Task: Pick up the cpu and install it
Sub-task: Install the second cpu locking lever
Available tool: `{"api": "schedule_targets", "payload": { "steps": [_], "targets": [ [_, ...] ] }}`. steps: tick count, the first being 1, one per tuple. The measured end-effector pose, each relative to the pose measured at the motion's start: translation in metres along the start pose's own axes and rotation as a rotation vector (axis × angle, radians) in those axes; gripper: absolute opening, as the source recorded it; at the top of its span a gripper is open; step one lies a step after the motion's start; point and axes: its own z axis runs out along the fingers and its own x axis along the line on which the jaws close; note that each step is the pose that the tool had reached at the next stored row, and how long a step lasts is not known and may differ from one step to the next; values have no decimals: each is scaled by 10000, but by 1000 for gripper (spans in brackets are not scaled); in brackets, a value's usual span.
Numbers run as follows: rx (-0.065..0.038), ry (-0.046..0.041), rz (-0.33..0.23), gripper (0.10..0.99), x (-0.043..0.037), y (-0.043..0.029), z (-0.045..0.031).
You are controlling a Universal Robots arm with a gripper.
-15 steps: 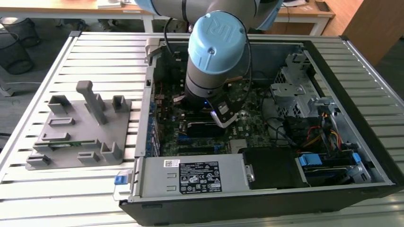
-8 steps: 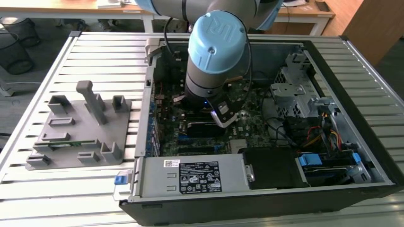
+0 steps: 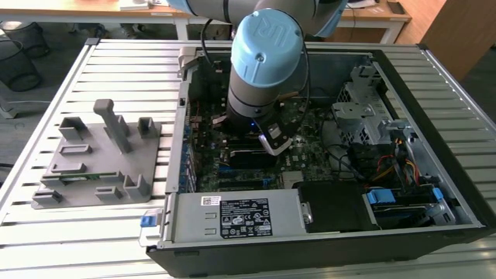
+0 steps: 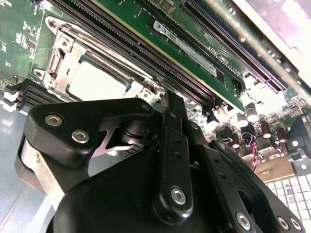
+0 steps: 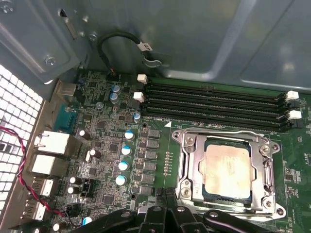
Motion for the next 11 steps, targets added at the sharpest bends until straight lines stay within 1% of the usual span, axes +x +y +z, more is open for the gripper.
{"api": "schedule_targets", "payload": {
  "steps": [5, 11],
  "targets": [
    [2, 2, -1, 106, 0, 5, -12],
    [0, 0, -1, 106, 2, 38, -95]
  ]
}}
